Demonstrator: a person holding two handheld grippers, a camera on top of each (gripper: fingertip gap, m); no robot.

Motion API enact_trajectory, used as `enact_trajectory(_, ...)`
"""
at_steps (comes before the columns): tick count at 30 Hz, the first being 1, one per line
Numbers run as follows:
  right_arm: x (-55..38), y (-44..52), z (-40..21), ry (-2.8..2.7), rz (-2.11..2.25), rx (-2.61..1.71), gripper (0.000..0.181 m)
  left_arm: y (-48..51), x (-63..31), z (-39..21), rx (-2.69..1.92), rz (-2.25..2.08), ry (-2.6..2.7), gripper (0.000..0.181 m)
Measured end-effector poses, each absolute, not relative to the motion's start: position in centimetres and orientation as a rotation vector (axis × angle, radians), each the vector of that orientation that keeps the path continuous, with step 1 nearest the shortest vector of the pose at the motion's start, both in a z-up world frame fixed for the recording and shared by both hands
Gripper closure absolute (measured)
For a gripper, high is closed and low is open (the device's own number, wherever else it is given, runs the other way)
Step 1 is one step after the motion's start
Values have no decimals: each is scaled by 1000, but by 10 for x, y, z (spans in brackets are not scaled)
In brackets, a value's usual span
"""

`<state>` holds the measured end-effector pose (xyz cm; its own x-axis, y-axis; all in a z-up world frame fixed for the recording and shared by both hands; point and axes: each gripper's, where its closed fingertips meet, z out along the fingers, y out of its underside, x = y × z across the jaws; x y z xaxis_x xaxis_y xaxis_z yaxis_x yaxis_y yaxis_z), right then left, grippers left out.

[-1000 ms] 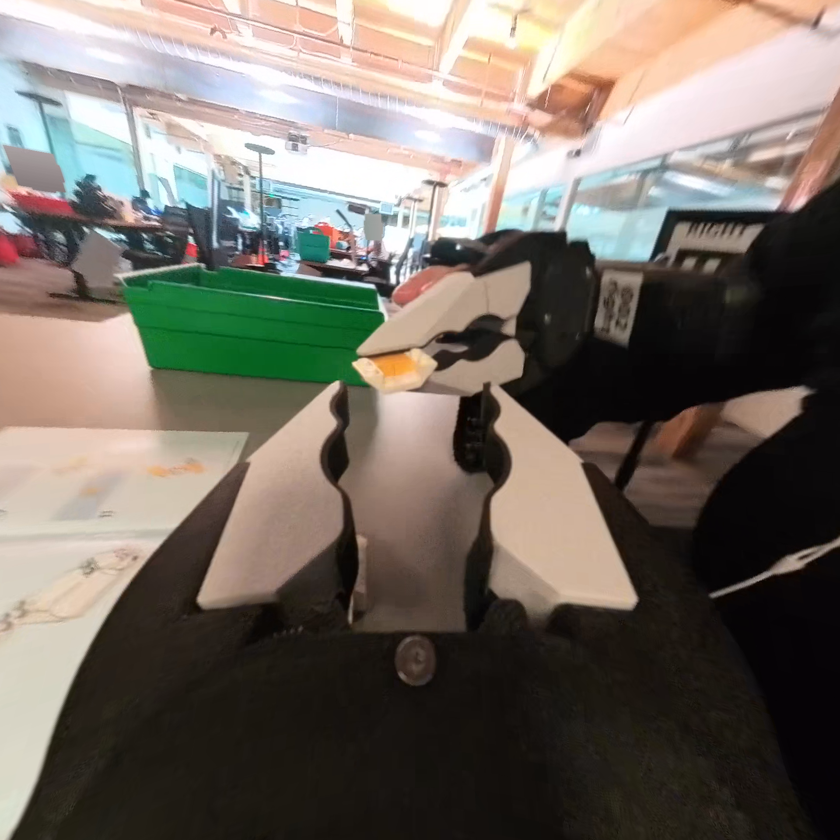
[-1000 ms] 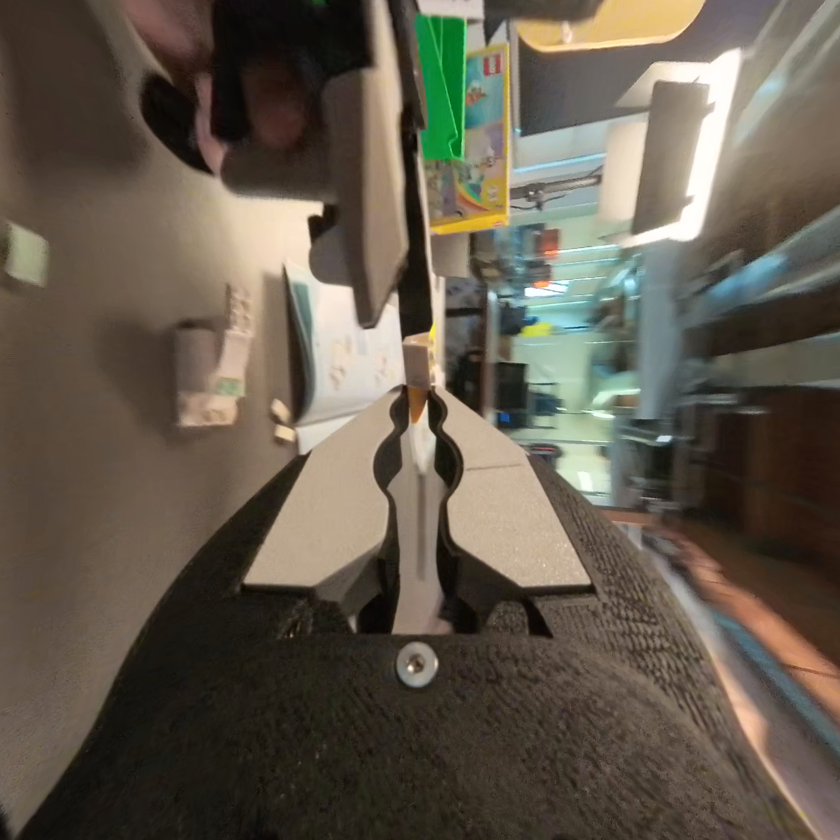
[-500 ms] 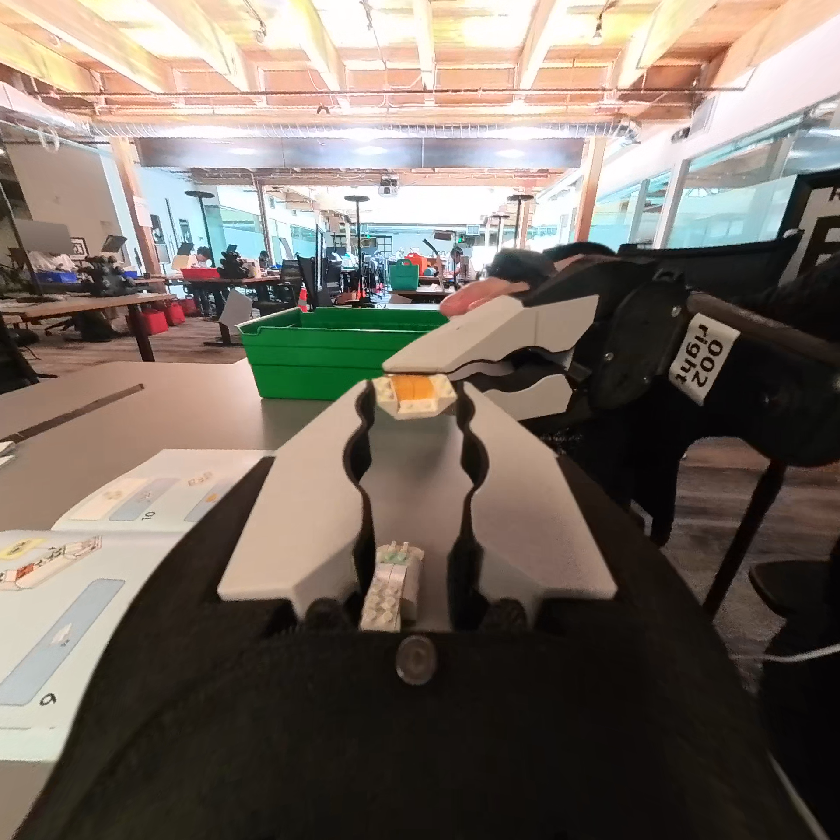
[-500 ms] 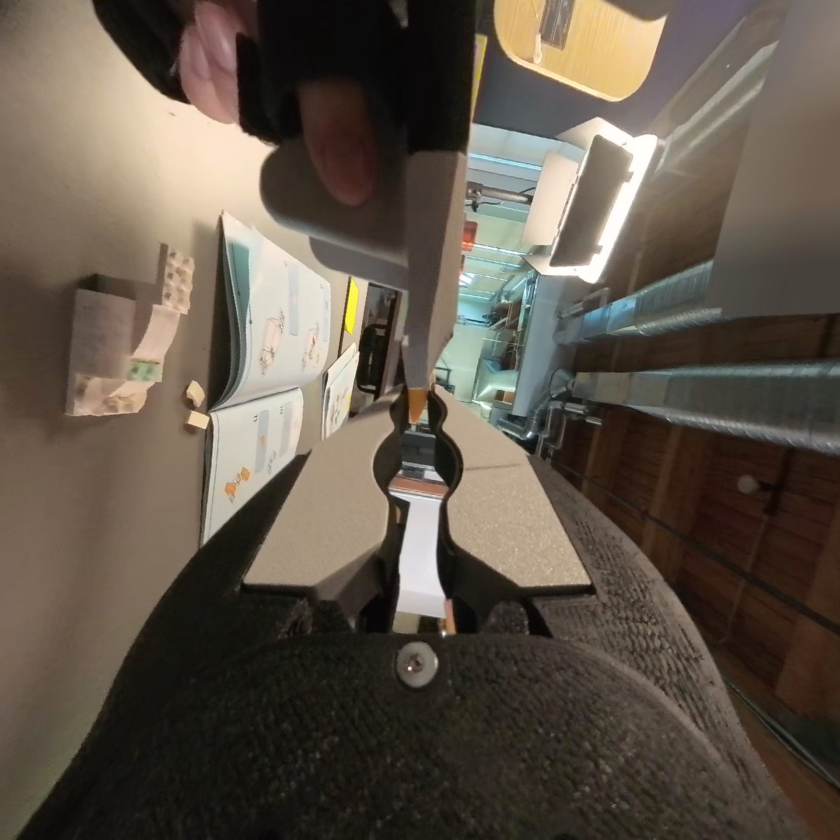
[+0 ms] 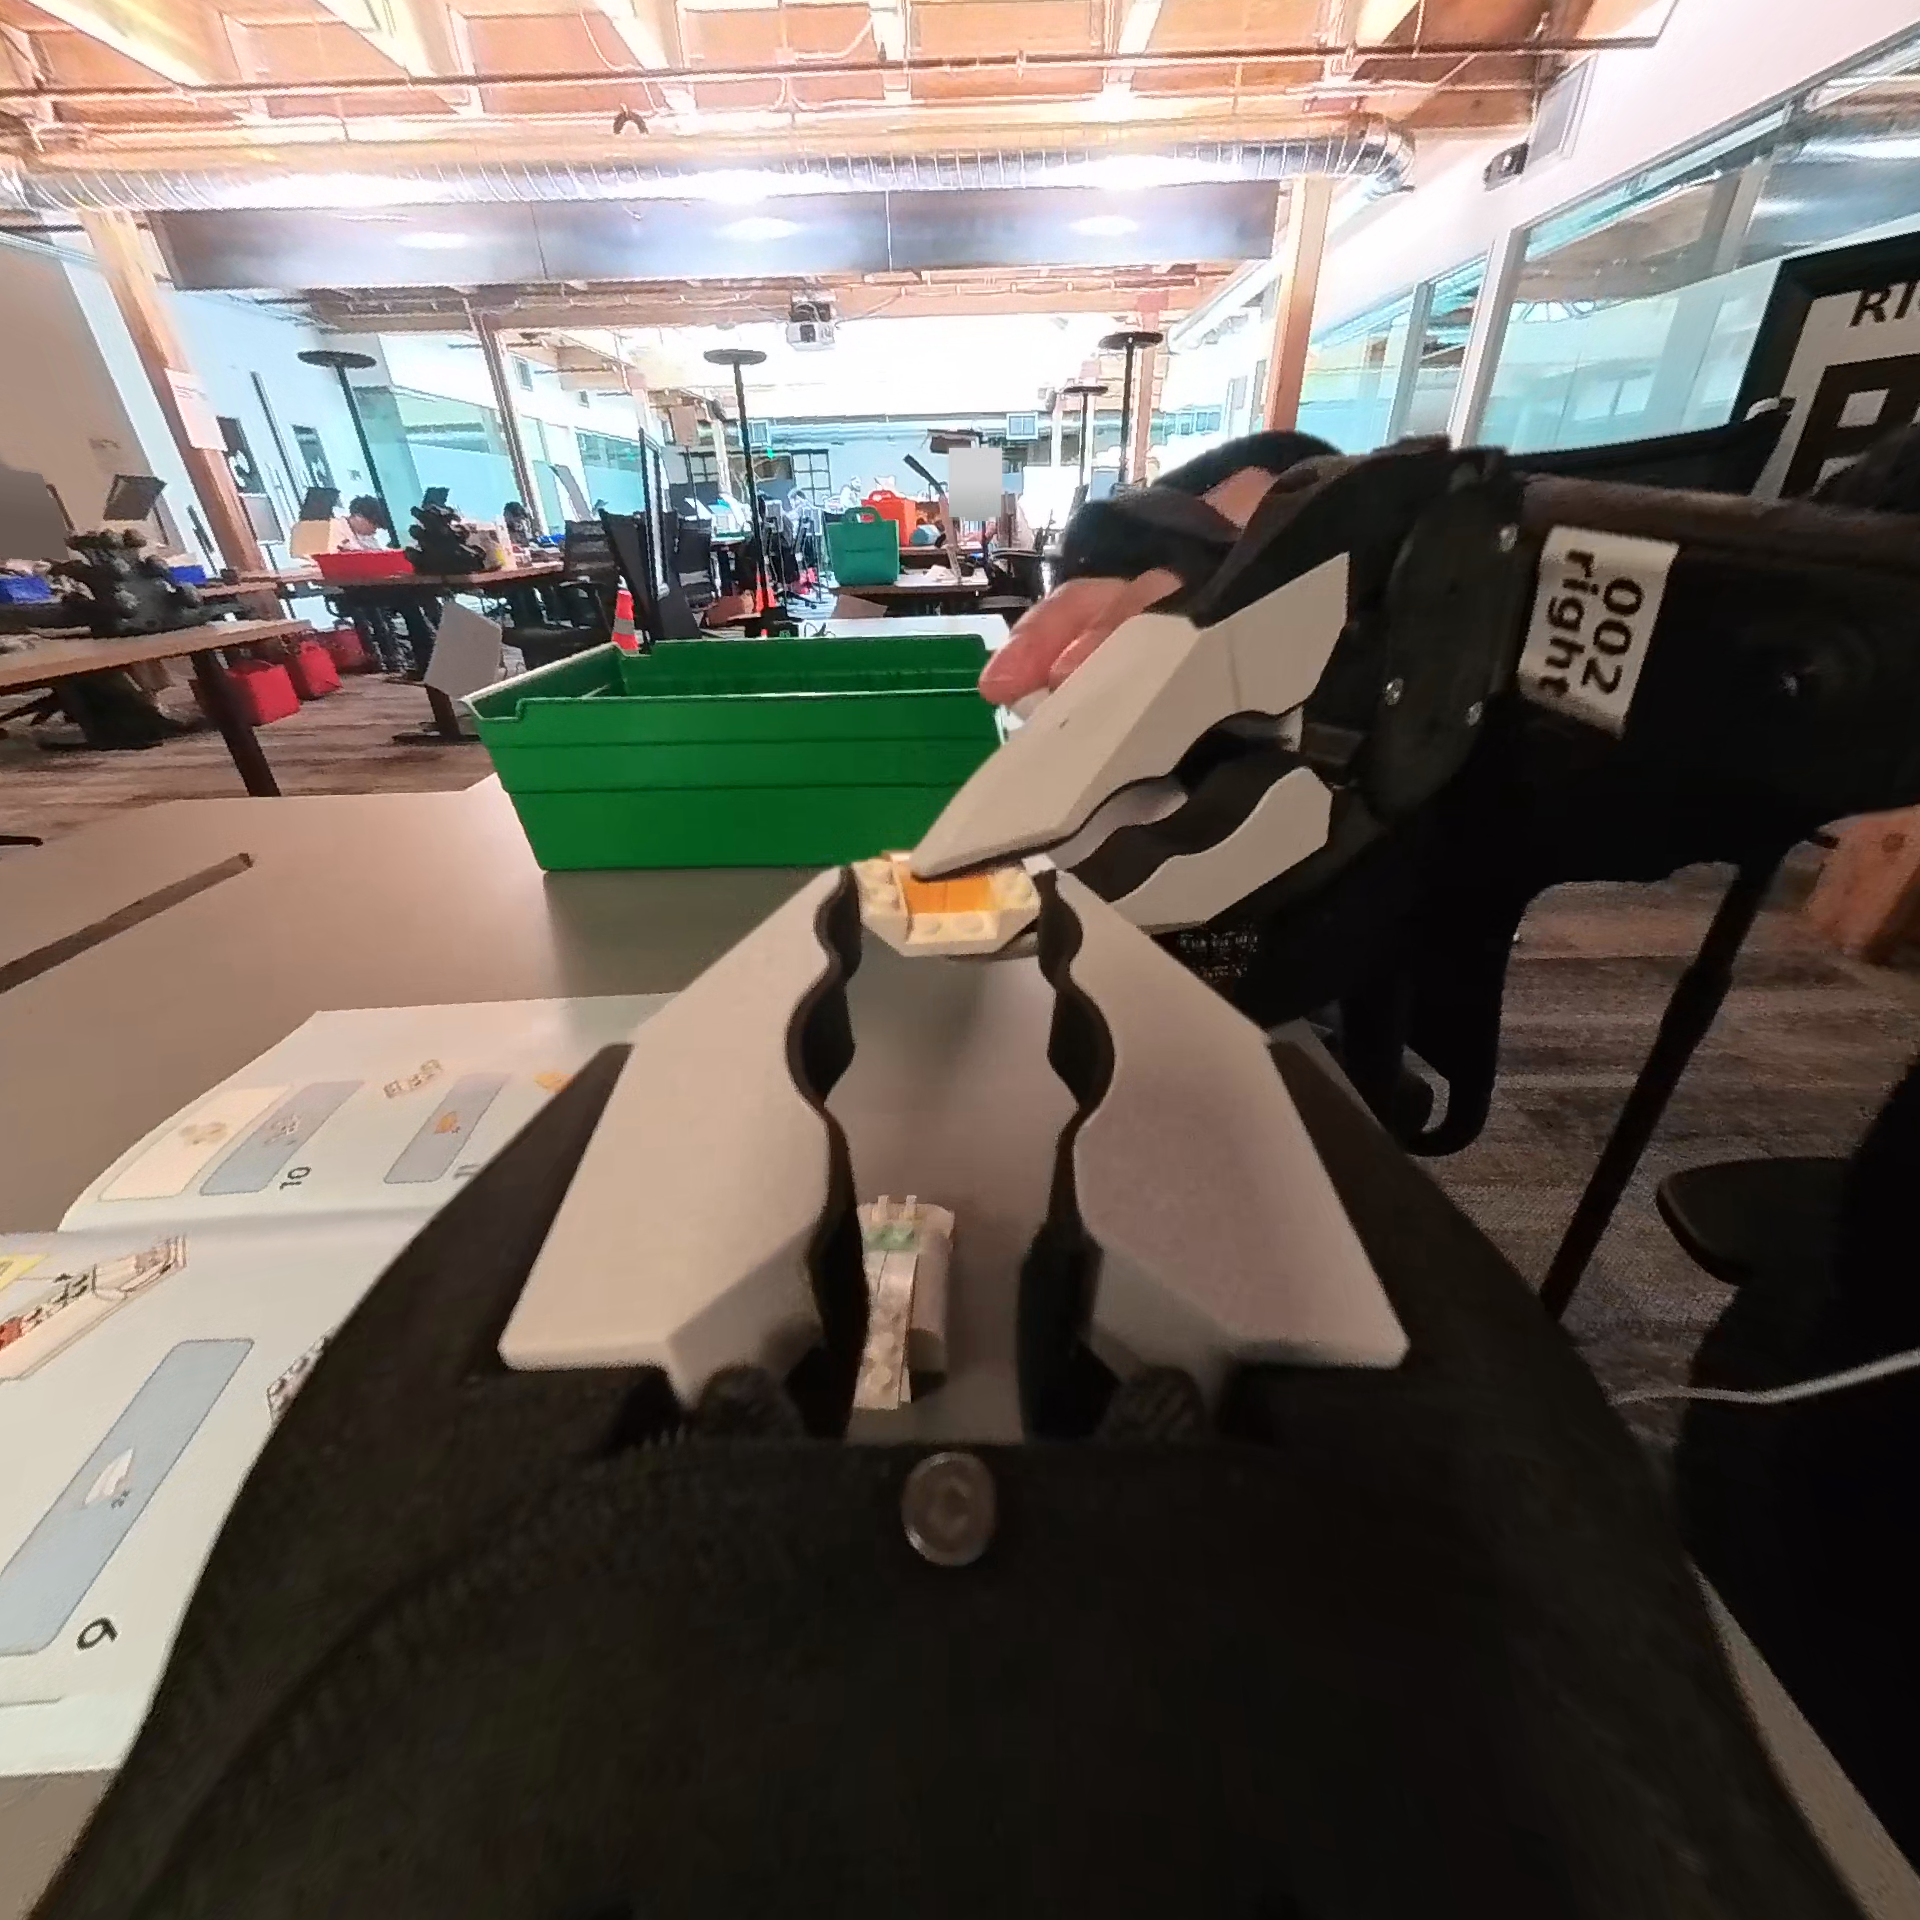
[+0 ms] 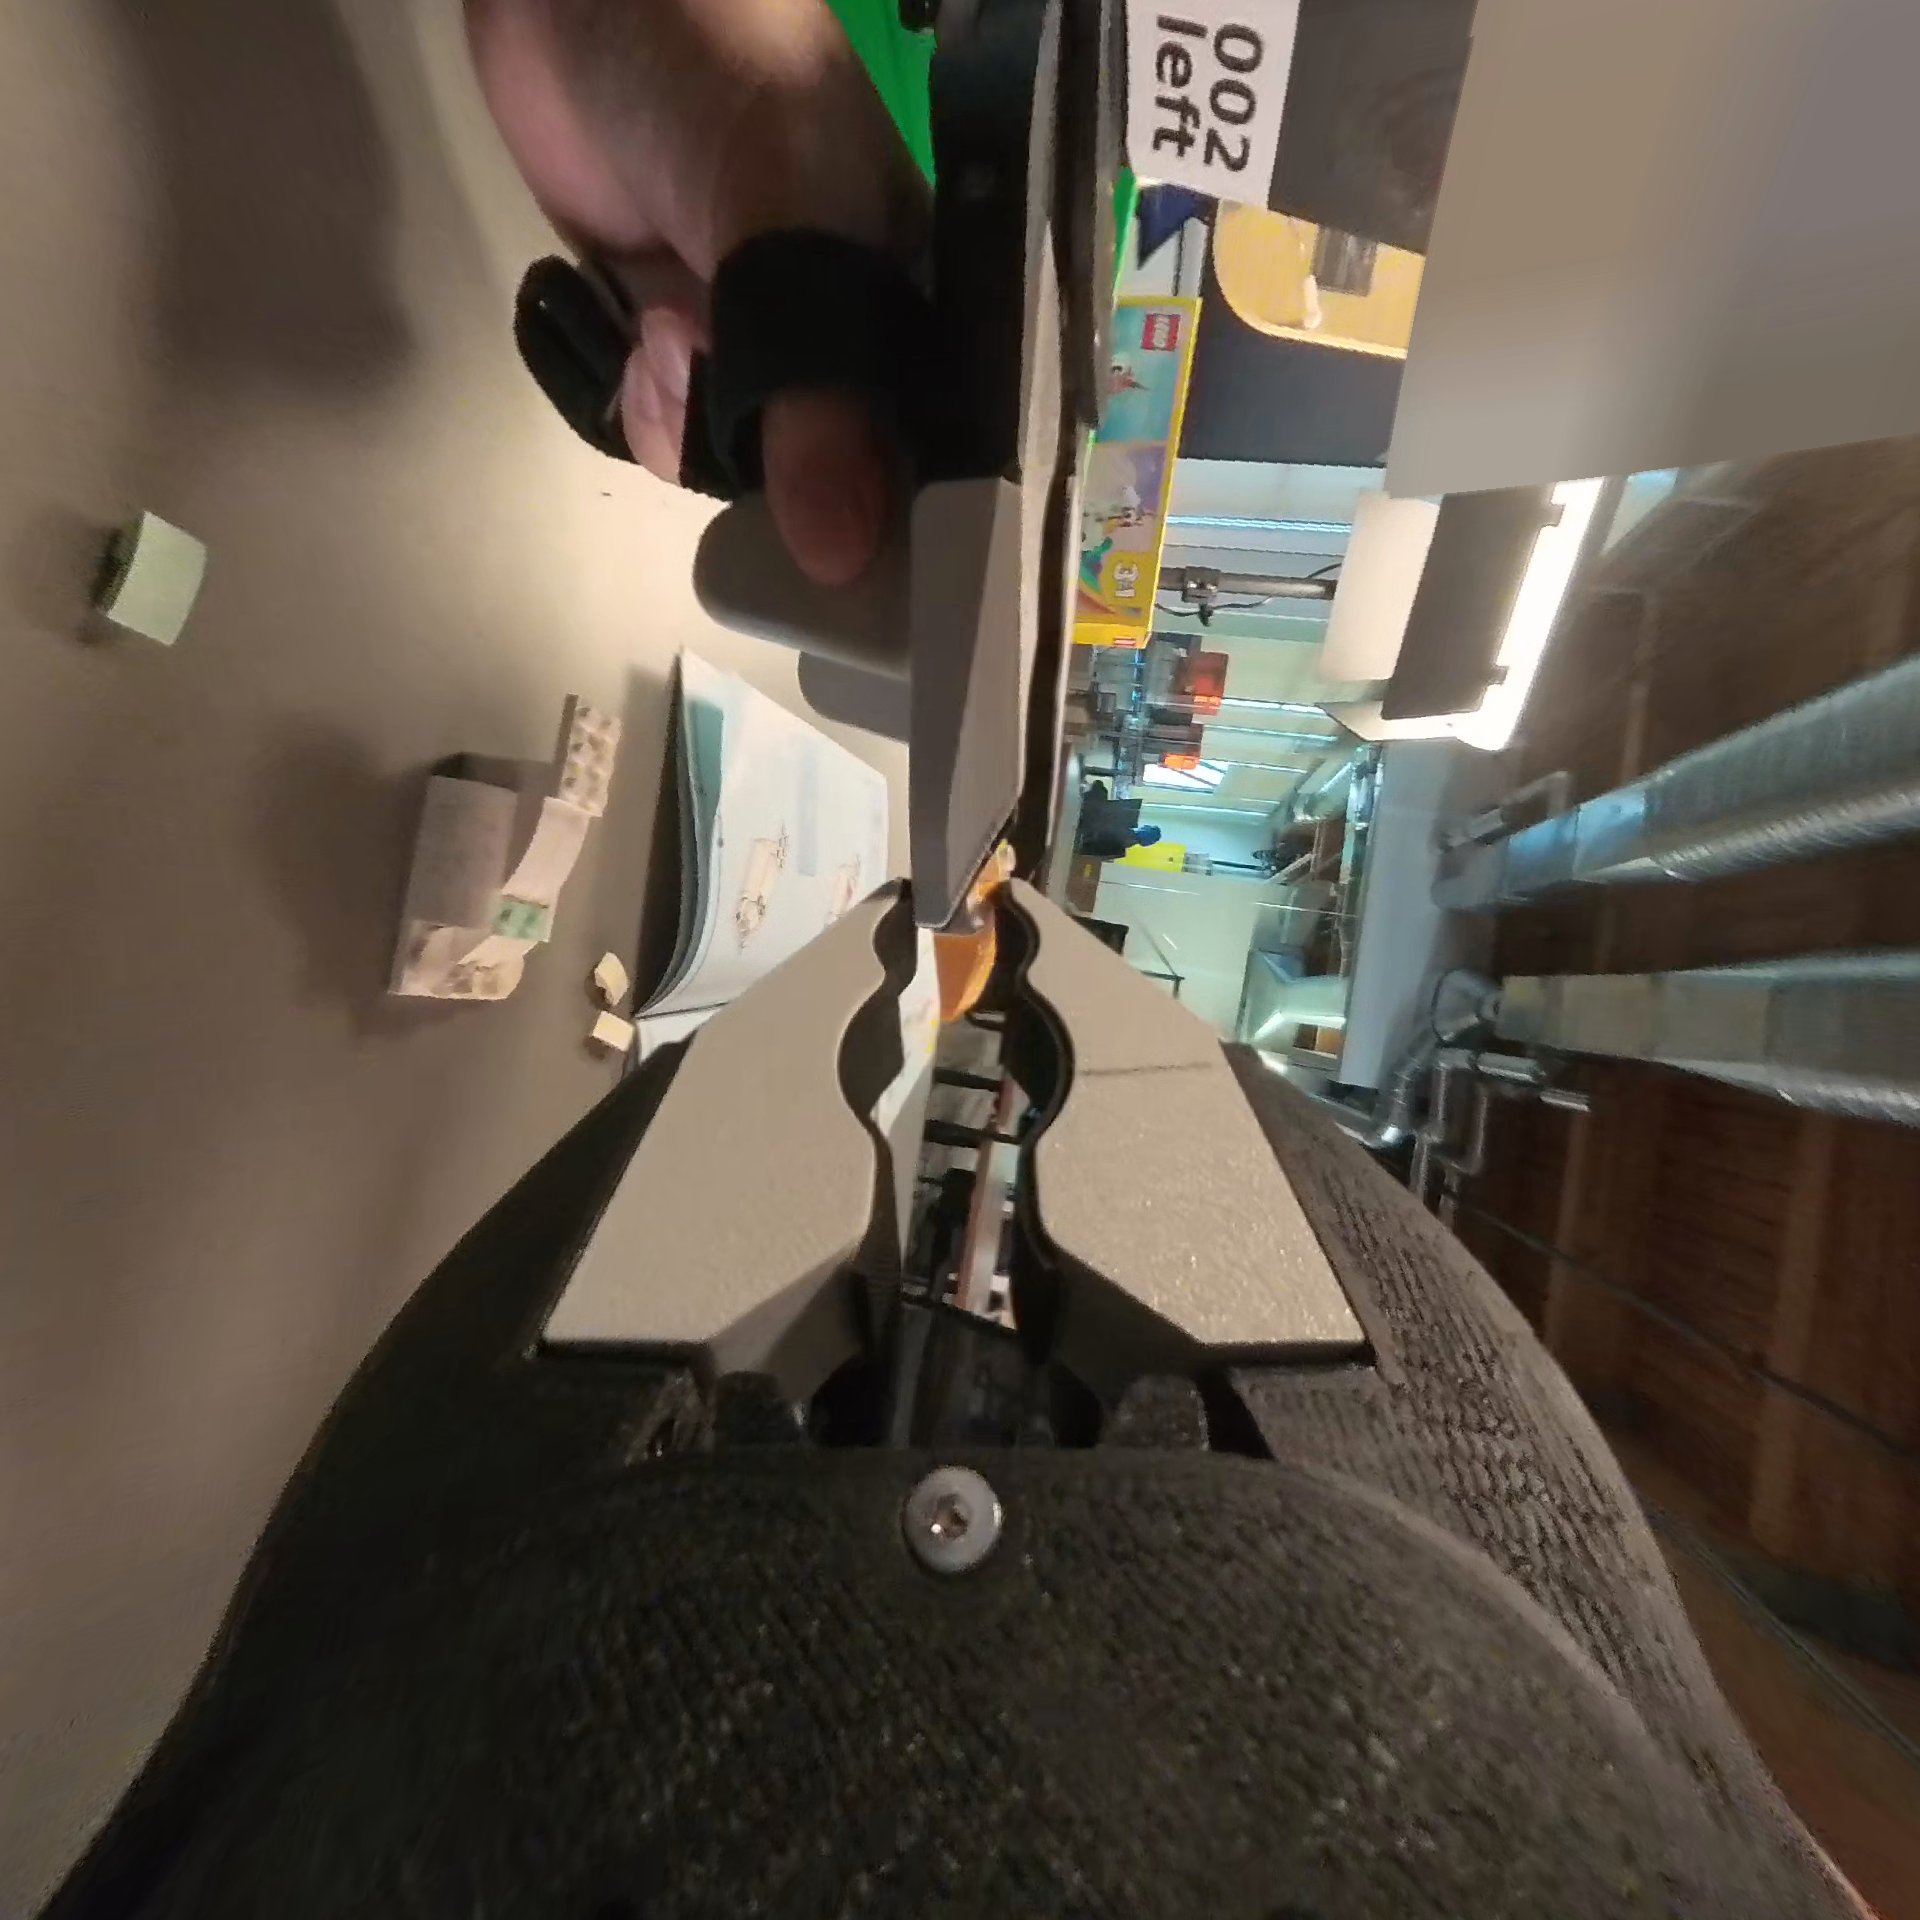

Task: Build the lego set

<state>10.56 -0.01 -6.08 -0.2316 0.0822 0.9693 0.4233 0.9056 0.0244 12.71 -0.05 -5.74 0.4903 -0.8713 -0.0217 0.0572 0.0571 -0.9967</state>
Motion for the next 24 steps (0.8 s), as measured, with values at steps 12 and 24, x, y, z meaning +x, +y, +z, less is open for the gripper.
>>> enact_trajectory(12,106,0,-62,-1728,-325,-368,175,8,122,-62,-1395,-932,717,148)
enact_trajectory(24,168,108,-58,-1028,286,-1061,133,28,102,-76,-1479,-772,701,148)
